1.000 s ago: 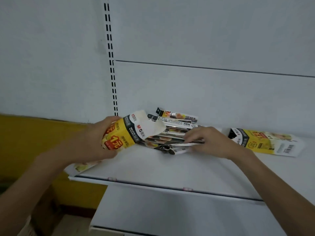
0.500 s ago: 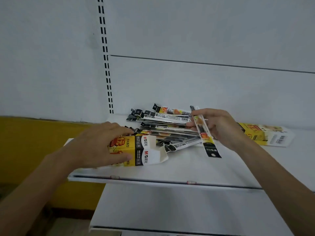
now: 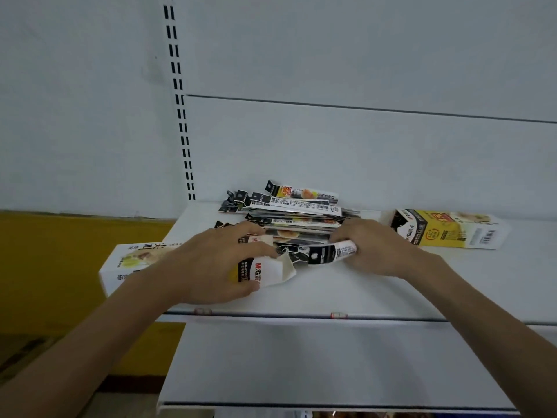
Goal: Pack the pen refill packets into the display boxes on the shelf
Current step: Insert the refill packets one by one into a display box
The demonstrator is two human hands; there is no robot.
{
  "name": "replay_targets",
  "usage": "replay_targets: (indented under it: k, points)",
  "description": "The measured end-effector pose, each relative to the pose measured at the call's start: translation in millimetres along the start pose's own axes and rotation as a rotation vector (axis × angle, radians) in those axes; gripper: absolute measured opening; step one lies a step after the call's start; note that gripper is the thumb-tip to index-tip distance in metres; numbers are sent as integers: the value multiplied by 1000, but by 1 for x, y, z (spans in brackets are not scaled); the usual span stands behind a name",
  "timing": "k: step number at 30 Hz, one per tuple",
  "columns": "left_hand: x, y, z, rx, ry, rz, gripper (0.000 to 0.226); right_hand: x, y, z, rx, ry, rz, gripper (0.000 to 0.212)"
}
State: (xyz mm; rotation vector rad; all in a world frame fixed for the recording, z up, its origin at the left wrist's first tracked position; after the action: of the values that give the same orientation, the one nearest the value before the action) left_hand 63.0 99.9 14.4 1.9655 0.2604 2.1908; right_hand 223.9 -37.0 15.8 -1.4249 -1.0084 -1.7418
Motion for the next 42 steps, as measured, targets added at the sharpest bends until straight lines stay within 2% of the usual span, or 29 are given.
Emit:
replay_targets:
  k: [6, 9, 12, 14, 17, 19, 21, 22, 25, 29, 34, 38, 42]
  points:
    - [5, -2, -1, -15, 50, -42, 41, 2, 1, 0, 11, 3, 39, 13]
    - [18, -2, -5, -86, 168, -91, 35, 14, 6, 1, -58, 154, 140, 8]
    - [37, -2, -10, -160, 322, -139, 27, 31, 18, 2, -288, 236, 605, 32]
    - [46, -3, -10, -158, 386, -155, 26, 39, 16, 7, -325, 245, 895, 40]
    - [56, 2, -11, -192, 473, -153, 22, 68, 12, 13, -307, 392, 1160, 44]
    - [61, 7, -11, -225, 517, -113, 27, 92, 10, 16, -276, 505, 1398, 44]
    - [65, 9, -11, -244, 583, -84, 31, 119, -1, 19, -127, 524, 1668, 40]
    - [67, 10, -11, -246, 612, -81, 31, 132, -7, 20, -66, 540, 1702, 37]
    - [72, 17, -12, -271, 696, -46, 25, 155, -23, 22, -57, 584, 1569, 40]
    - [80, 25, -15, -294, 797, -48, 22, 163, -48, 27, -30, 536, 1471, 20]
    - [77, 26, -19, -339, 847, -12, 23, 148, -52, 47, -191, 478, 1252, 8]
    - [83, 18, -22, -277, 892, -78, 23, 138, -76, 58, -93, 473, 1069, 13]
    - [88, -2, -32, -178, 897, -157, 29, 142, -95, 59, 56, 221, 1021, 32]
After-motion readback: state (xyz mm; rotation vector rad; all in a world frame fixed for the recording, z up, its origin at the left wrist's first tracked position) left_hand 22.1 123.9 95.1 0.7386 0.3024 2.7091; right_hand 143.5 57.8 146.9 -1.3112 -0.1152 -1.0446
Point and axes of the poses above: each hand's wrist, its own z-axis towards the middle knuckle, its own x-axis out of the back of the hand, y = z × x, the point moved 6 cm from there along z, towards the middle knuckle, and after that the axes turned 13 degrees about -z, right-handed, at the moved point
